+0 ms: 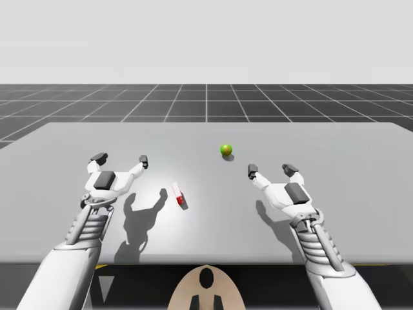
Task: Watch the red light. When it turns green, pick up the object.
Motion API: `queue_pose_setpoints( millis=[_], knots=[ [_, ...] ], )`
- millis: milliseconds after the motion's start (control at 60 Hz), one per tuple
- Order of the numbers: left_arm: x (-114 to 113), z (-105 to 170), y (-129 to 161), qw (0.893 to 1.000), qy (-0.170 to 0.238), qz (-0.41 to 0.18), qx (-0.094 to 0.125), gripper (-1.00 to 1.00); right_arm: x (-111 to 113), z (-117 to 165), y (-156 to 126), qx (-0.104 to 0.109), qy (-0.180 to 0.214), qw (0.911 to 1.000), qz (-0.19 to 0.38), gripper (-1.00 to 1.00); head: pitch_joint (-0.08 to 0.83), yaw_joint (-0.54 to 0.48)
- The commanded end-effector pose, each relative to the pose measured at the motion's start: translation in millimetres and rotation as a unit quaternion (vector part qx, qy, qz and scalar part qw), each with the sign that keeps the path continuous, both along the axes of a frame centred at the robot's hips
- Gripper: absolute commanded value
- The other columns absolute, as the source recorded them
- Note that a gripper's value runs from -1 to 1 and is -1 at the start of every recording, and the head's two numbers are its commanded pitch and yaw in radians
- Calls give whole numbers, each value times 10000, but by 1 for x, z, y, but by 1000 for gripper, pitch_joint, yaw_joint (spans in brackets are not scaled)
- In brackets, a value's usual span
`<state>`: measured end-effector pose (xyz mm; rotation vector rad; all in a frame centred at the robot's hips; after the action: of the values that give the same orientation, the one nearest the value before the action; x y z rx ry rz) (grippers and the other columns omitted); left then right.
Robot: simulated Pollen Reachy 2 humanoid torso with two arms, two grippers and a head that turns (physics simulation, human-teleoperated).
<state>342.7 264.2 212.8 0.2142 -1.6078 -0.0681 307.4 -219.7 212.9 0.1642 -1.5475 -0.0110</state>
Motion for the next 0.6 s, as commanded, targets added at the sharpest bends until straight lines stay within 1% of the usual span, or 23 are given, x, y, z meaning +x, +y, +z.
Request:
queue_pose_setpoints(
  millis=[17,117,133,217,233,283,300,333,350,367,383,417,450,483,517,550,567,600],
  knots=[
    [-2,2,-2,10000,-24,-34,-11,-1000,-2,-2,7,123,31,9999,43,-1000,674,190],
    [-8,6,-6,9999,-32,-132,-56,-1000,-2,-2,7,120,32,9999,52,-1000,677,194],
    [-9,7,-7,9998,-27,-160,-90,-1000,-2,-3,7,120,33,9999,51,-1000,677,192],
    [-22,16,-10,9976,95,-559,-408,-1000,-2,-3,7,120,44,9999,45,-1000,669,181],
    [-27,18,-11,9968,119,-675,-418,-1000,-2,-4,8,120,48,9999,44,-1000,664,178],
    [-37,22,-10,9943,190,-989,-353,-1000,-1,-4,8,112,59,9999,47,-1000,660,172],
    [-43,24,-10,9918,249,-1187,-411,-1000,-1,-5,8,102,66,9999,51,-1000,661,170],
    [-52,28,-9,9887,269,-1400,-470,-1000,-1,-6,9,81,80,9999,59,-1000,662,169],
    [-52,28,-9,9887,269,-1400,-470,-1000,-1,-6,9,81,80,9999,59,-1000,662,169],
    [-61,30,-7,9869,302,-1547,-354,-1000,-1,-7,10,79,91,9999,85,-1000,663,171],
    [-66,31,-5,9847,343,-1685,-289,-1000,-1,-8,11,55,91,9999,94,-1000,664,172],
    [-72,32,-4,9820,381,-1830,-278,-1000,-1,-8,11,48,88,9999,100,-1000,663,173],
    [-82,32,-1,9765,484,-2081,-291,-1000,-2,-8,12,49,88,9999,107,-1000,662,177],
    [-86,31,1,9718,576,-2262,-325,-1000,-2,-8,12,47,87,9999,112,-1000,662,180],
    [-94,29,4,9609,736,-2641,-387,-1000,-1,-8,12,43,87,9999,117,-1000,660,184],
    [-97,26,6,9556,785,-2815,-377,-1000,-1,-9,12,45,89,9999,117,-1000,660,187],
    [-101,22,9,9462,885,-3094,-344,-1000,-1,-9,12,50,93,9999,115,-1000,660,189],
    [-103,19,11,9398,972,-3261,-306,-1000,-1,-9,11,51,95,9999,115,-1000,660,191]
  ],
)
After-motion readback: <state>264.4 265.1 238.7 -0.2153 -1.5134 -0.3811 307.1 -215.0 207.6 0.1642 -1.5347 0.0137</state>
